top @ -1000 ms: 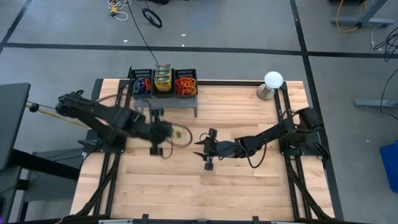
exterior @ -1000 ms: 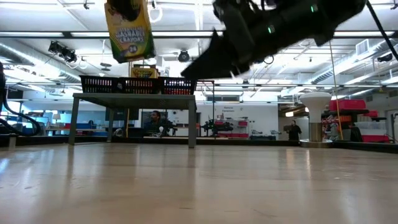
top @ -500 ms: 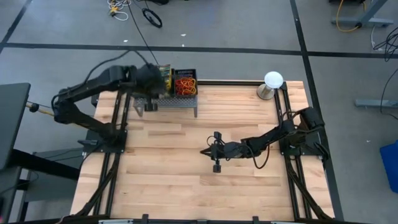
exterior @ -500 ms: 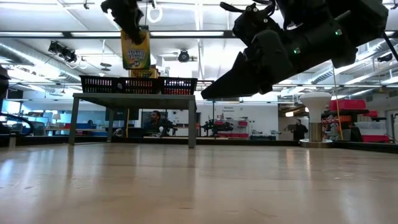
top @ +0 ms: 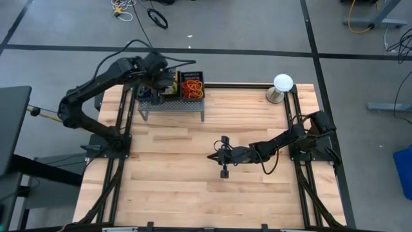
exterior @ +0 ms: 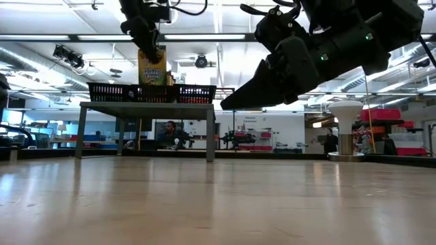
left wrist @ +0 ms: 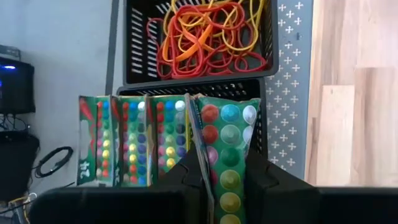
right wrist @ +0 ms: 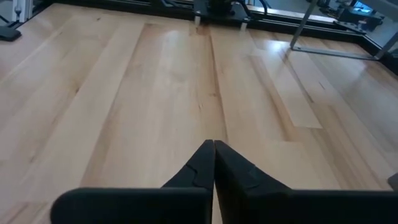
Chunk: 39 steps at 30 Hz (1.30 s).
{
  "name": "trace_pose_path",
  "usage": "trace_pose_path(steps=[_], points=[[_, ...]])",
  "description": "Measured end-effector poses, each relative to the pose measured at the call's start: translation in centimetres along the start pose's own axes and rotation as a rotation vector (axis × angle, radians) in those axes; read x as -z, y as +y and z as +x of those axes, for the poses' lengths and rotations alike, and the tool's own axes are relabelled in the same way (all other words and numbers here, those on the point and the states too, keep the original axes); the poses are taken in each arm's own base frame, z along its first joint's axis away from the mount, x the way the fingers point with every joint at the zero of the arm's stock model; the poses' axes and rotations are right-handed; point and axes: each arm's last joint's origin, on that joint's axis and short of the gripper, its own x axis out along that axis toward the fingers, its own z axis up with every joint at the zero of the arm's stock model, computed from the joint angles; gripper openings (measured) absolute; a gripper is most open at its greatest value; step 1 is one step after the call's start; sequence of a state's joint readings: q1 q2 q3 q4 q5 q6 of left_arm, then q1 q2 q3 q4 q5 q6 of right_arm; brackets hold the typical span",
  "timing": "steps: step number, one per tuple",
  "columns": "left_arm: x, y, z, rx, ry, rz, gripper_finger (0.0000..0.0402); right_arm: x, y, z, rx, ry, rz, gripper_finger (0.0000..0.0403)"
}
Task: Pick & Place Office Desk Supplies
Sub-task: Put the yellow crayon box into the middle black bin
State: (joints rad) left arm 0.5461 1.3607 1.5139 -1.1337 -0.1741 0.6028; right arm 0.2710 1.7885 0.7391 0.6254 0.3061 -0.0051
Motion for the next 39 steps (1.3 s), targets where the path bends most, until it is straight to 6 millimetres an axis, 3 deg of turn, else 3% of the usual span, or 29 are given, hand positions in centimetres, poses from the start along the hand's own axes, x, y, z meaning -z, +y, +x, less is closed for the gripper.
trace_pose_path(steps=[11, 24, 31, 39], points=[[-0.5, -0.2, 1.4, 0.069, 0.009, 0.088, 0.0063, 0.0, 0.0, 0.0, 0.000, 0.001, -0.004, 0.0006], [-1.0, -0.8, 1.4, 0.047, 0.024, 0.050, 0.0149, 0.0, 0.1, 0.0, -0.026, 0.001, -0.011, 0.0011], [-1.7, -1.1, 1.2, -0.075, 0.047, 0.078, 0.0194, 0.0, 0.1, 0.0, -0.026, 0.001, -0.011, 0.0011], [-1.7, -1.4, 0.7, -0.123, 0.060, 0.061, 0.0186, 0.0, 0.1, 0.0, -0.026, -0.001, -0.011, 0.0011]])
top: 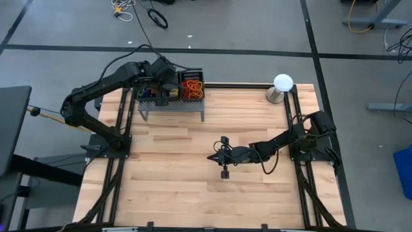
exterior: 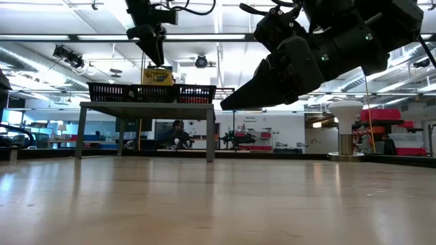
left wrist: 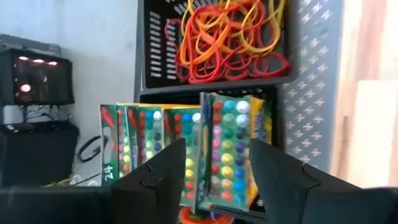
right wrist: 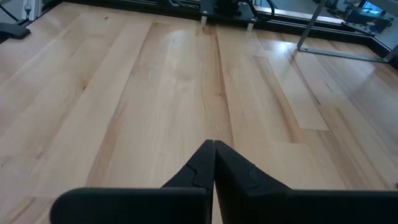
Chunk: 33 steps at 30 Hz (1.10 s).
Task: Pick & Place Office Desk Supplies
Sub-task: Put the yellow crayon box into the middle black bin, then return to Home Position
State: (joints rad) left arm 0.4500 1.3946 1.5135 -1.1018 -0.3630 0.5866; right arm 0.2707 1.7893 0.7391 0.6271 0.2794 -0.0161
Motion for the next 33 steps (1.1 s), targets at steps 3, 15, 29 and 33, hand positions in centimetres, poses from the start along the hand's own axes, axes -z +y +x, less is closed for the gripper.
trace_pose_path(steps=[3, 15, 29, 33], points=[[0.4, -0.7, -1.6, 0.051, -0.051, -0.041, 0.0160, -0.3, 0.0, -0.3, -0.026, 0.008, -0.041, 0.0010], [1.1, -7.5, -2.6, 0.272, -0.660, -0.161, 0.0007, 0.7, -3.7, -3.8, -0.013, -0.043, -0.077, 0.0003], [5.4, -15.2, 5.3, 0.197, -1.070, -0.305, 0.0008, 4.8, -6.5, -10.7, 0.070, -0.145, 0.016, 0.0002], [7.0, -16.1, 5.7, 0.231, -1.108, -0.316, 0.0008, 6.0, -7.3, -12.8, 0.088, -0.178, 0.037, 0.0002]])
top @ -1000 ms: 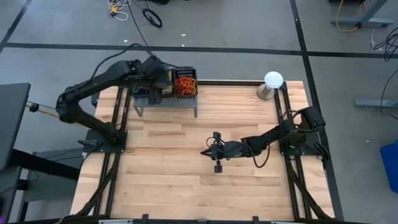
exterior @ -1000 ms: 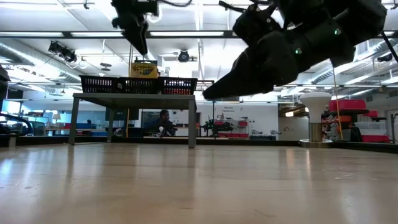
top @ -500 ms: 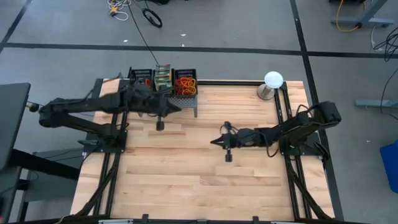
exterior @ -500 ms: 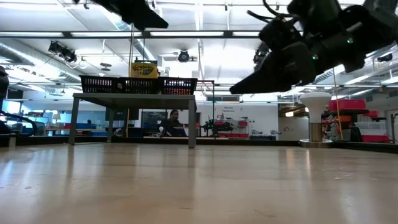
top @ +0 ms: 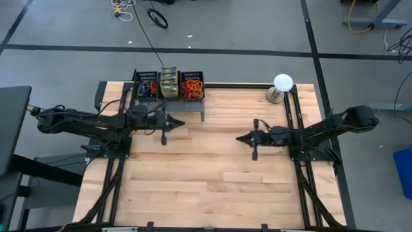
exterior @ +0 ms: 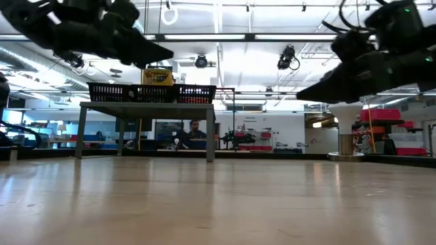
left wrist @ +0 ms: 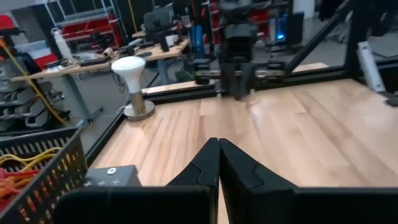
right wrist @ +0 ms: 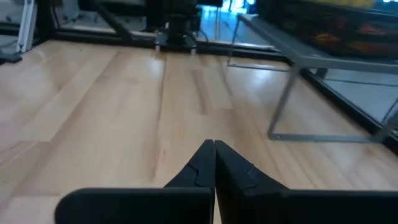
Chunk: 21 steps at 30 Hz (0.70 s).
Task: Pick & Place Office Desk Supplies
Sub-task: Return to Home Position
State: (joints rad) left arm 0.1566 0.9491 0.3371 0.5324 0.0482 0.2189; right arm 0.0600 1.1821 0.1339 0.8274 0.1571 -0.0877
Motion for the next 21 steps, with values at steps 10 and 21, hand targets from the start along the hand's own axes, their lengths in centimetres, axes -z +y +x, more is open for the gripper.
trace_pose_path(steps=[10, 21], points=[[0.8, -0.3, -4.3, -0.036, -0.165, -0.055, 0.0008, 1.4, -2.5, -4.0, 0.113, -0.015, 0.034, 0.0002], [3.8, -0.7, -7.4, -0.073, -0.259, -0.090, 0.0008, 1.2, -3.6, -6.1, 0.062, -0.036, 0.077, 0.0001]])
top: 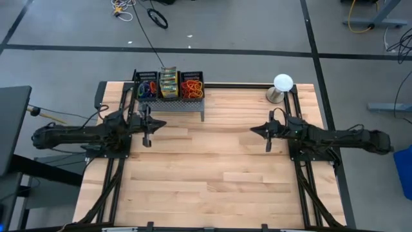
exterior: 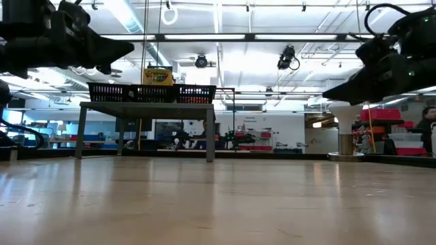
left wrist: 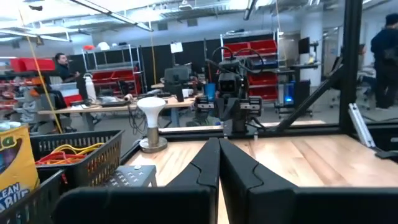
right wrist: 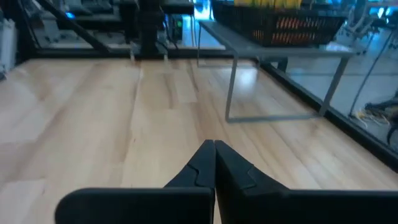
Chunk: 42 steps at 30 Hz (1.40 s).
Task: Pick & Place Office Desk Supplies
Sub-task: Return to Home Position
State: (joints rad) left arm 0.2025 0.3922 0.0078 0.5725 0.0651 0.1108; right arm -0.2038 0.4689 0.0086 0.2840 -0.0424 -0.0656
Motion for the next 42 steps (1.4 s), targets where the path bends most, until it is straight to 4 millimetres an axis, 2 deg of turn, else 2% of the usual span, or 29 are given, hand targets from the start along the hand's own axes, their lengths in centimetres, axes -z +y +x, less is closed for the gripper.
trace_pose_path(steps=[6, 10, 13, 20, 29, 42], points=[[0.1, 1.1, -0.7, 0.062, 0.013, -0.037, 0.0006, -0.3, -0.1, -0.6, -0.014, -0.036, -0.002, 0.0001], [0.7, 2.2, -1.3, -0.086, 0.076, -0.039, 0.0007, -0.1, -0.3, -0.9, -0.001, -0.016, 0.012, 0.0001], [1.1, 2.5, -1.8, -0.123, 0.129, -0.047, 0.0008, 0.0, -0.5, -1.1, 0.037, -0.014, 0.026, 0.0001], [0.5, 2.1, -2.8, -0.180, 0.061, -0.101, 0.0007, -0.3, -0.6, -1.6, 0.101, -0.054, 0.018, 0.0001], [0.7, 0.8, -2.7, -0.231, 0.091, -0.128, 0.0007, -0.6, -0.9, -2.0, 0.190, -0.083, 0.003, 0.0008], [1.2, 0.5, -2.7, -0.212, 0.149, -0.140, 0.0013, -0.4, -1.0, -2.0, 0.243, -0.056, -0.026, 0.0026]])
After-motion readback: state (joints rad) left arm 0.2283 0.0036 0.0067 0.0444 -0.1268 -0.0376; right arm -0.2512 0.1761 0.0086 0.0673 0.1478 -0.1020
